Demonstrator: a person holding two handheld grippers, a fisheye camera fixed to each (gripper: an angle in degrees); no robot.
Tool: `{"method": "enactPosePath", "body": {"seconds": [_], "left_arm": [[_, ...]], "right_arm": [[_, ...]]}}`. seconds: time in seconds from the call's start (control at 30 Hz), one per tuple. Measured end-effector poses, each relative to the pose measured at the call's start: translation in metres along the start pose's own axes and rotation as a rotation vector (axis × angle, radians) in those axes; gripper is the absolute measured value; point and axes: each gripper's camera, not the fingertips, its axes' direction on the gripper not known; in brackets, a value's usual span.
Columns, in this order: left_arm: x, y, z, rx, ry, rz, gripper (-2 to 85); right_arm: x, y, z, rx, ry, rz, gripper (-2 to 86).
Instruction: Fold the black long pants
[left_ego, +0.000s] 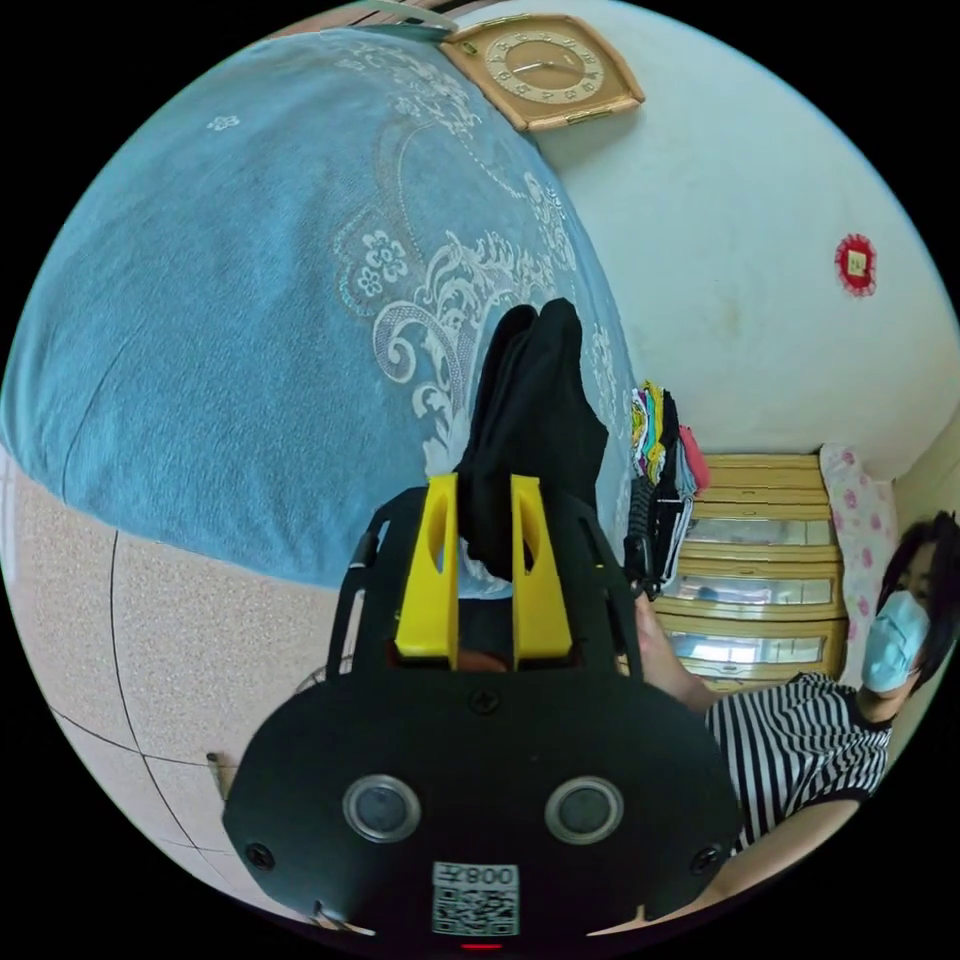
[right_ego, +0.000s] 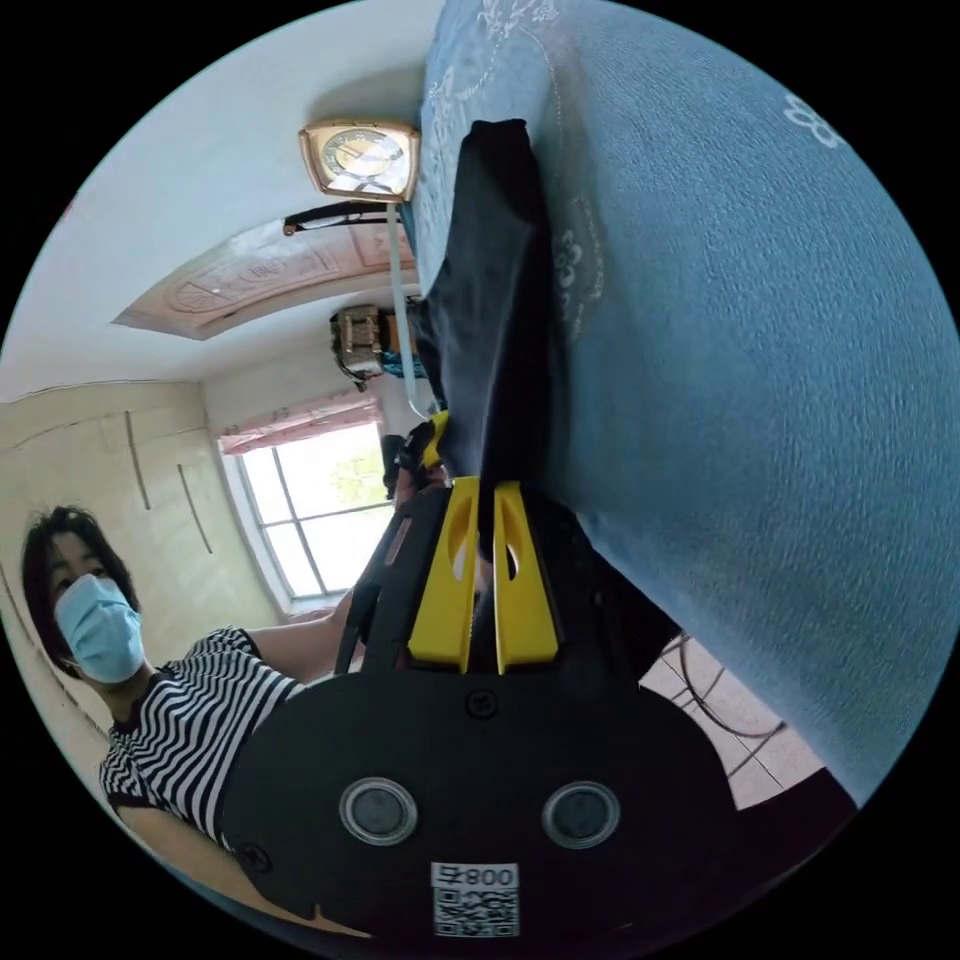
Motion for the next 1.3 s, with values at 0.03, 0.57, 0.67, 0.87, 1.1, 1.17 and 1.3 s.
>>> {"method": "enactPosePath", "body": {"seconds": [0.03,0.57,0.67,0.87,1.1,1.17,1.3], "left_arm": [[0.000,0.000,0.000,0.003,0.013,-0.003,7.0],[0.045,0.030,0.023,0.143,0.037,-0.153,8.3],[0.042,0.065,0.032,0.195,0.109,-0.201,10.0],[0.067,0.121,0.127,0.140,0.489,-0.267,14.1],[0.126,0.107,0.220,0.221,0.724,-0.311,16.0],[0.139,0.103,0.231,0.249,0.727,-0.327,14.5],[0.174,0.101,0.251,0.292,0.688,-0.351,8.4]], "right_arm": [[-0.005,0.004,-0.006,0.009,-0.034,-0.008,1.9],[-0.084,0.056,-0.062,-0.015,0.069,-0.085,1.4],[-0.093,0.069,-0.074,-0.004,0.036,-0.083,1.4],[-0.116,0.091,-0.099,-0.005,0.021,-0.087,1.4],[-0.139,0.124,-0.136,0.002,0.026,-0.088,1.3],[-0.146,0.138,-0.152,0.008,0.021,-0.089,1.3],[-0.153,0.162,-0.177,0.010,0.012,-0.084,1.3]]}}
